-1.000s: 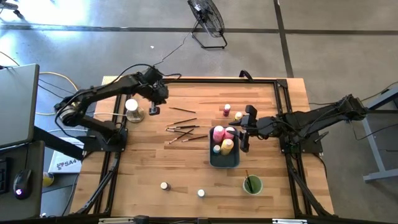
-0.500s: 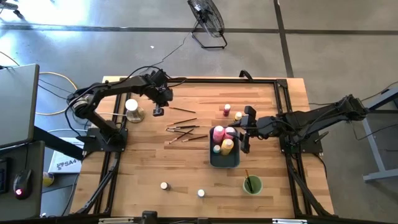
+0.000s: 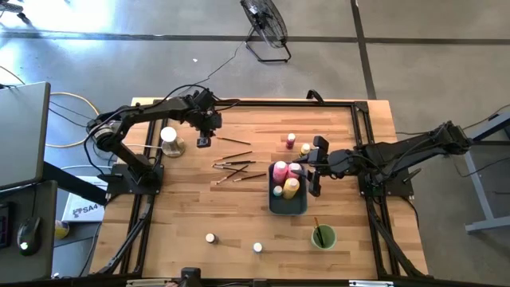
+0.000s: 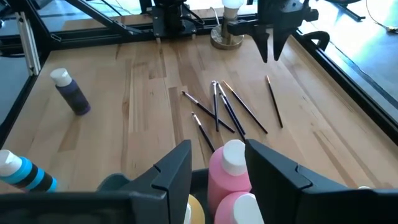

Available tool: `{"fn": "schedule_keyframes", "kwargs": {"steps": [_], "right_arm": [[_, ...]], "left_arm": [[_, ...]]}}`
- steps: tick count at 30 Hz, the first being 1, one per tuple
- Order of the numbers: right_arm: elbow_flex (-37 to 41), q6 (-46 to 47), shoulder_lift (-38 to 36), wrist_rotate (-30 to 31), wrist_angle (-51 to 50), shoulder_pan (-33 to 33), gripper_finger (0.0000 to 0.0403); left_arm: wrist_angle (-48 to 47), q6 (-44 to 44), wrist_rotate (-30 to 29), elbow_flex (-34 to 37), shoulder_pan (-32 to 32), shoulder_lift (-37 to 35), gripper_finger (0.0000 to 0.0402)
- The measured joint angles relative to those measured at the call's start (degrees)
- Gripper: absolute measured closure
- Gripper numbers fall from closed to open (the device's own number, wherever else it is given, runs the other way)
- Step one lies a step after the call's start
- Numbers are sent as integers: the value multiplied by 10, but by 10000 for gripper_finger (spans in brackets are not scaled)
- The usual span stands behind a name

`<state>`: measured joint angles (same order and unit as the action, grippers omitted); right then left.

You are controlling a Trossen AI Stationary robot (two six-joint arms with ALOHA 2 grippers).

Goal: Pick & Place Paint Supplies
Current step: Put the black and gold paint brush into the green cup

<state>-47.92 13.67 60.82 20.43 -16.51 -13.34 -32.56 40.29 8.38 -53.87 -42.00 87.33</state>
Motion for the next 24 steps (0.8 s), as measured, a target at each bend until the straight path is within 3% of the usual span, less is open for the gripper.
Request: {"fn": "schedule_keyframes", "kwargs": {"steps": [24], "right_arm": [[0, 0, 0, 0, 0, 0, 259]], "left_arm": [[-4, -36, 50, 25, 0, 0, 284]]}}
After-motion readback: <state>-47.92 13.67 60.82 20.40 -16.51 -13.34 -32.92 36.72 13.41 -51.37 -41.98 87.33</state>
